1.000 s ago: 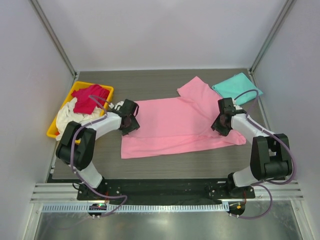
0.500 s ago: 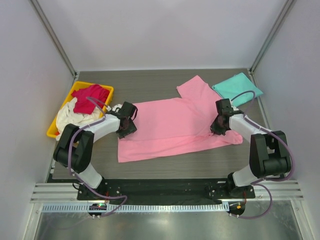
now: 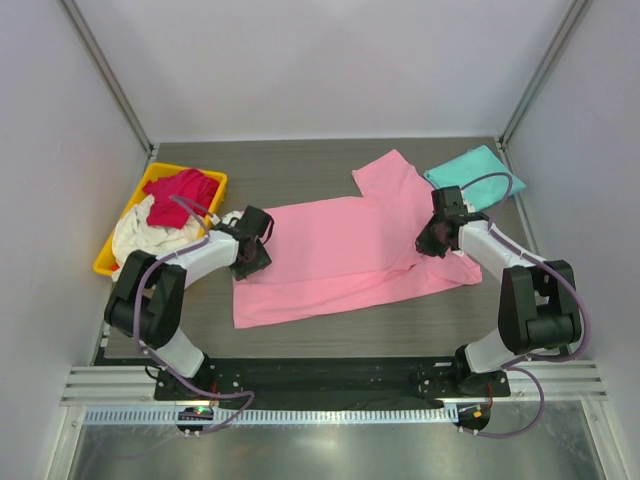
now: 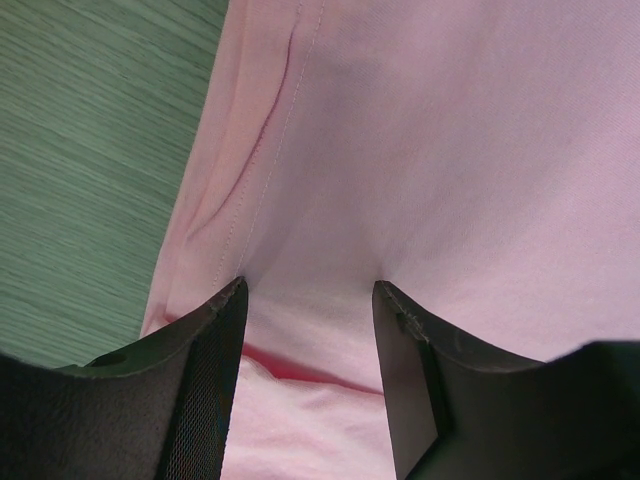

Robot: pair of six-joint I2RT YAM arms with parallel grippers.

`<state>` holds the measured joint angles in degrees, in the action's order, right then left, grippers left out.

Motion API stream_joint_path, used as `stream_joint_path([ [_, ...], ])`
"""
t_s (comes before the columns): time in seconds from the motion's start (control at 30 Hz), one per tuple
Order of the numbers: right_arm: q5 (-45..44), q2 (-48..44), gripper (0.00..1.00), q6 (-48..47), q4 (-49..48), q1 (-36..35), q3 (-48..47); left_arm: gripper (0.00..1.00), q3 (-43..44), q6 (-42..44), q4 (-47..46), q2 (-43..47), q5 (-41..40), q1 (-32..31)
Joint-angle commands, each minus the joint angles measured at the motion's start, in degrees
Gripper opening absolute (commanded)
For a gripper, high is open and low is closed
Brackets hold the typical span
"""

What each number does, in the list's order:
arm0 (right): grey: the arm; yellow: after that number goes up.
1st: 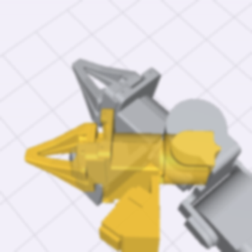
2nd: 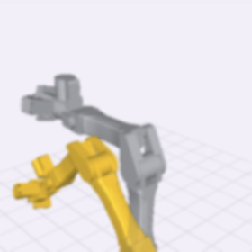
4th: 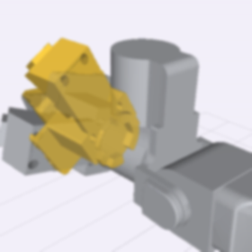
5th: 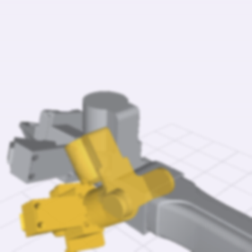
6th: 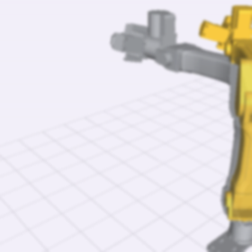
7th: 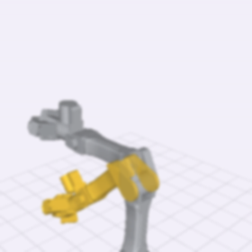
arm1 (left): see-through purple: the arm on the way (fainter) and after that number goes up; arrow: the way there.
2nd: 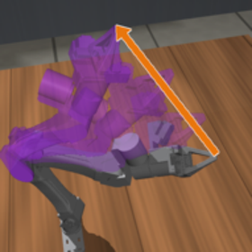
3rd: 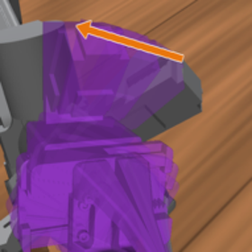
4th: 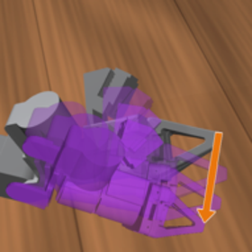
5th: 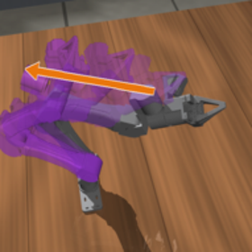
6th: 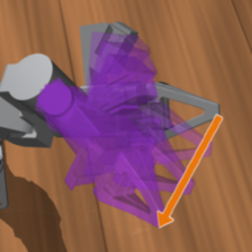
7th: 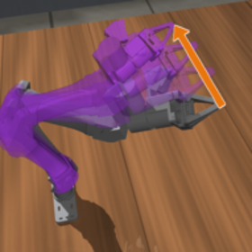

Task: Fold and stack the t-shirts
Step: Fold the tshirt

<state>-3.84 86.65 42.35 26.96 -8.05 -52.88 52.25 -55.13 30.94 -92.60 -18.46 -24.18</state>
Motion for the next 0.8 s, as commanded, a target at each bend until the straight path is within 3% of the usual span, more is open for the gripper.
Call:
stream_joint_path([
  [0.0, 0.1, 0.3, 0.04, 0.8, -0.6, -0.5, -1.8, 0.55, -1.9, -0.7, 3.3, 0.8, -1.2, 0.5],
  [0.13, -0.5, 0.3, 0.03, 1.0, -0.1, -0.5, -1.7, 0.55, -1.7, -0.7, 3.3, 0.5, -0.9, 0.5],
  [0.3, -3.4, 0.0, 0.25, 0.6, 2.4, -0.6, -2.0, 0.55, -1.7, -0.6, 2.7, 1.7, -0.7, 0.5],
  [0.4, -3.1, 0.5, 0.30, -0.9, 2.4, -0.6, -1.7, 0.55, -1.0, 0.1, 2.7, 2.1, -0.4, 0.5],
  [0.63, -3.6, 1.9, 0.30, -1.6, 1.8, -1.6, -0.8, 0.55, -0.5, 0.0, 3.1, 3.1, 0.1, 0.5],
  [0.73, -3.6, 2.1, 0.24, -1.7, 1.7, -1.9, -0.9, 0.55, -0.3, -0.1, 3.5, 3.6, 0.0, 0.5],
  [0.77, -3.8, 2.1, 0.16, -1.6, 1.7, -1.9, -1.1, 0.55, -0.3, 0.0, 3.7, 3.7, 0.0, 0.5],
])
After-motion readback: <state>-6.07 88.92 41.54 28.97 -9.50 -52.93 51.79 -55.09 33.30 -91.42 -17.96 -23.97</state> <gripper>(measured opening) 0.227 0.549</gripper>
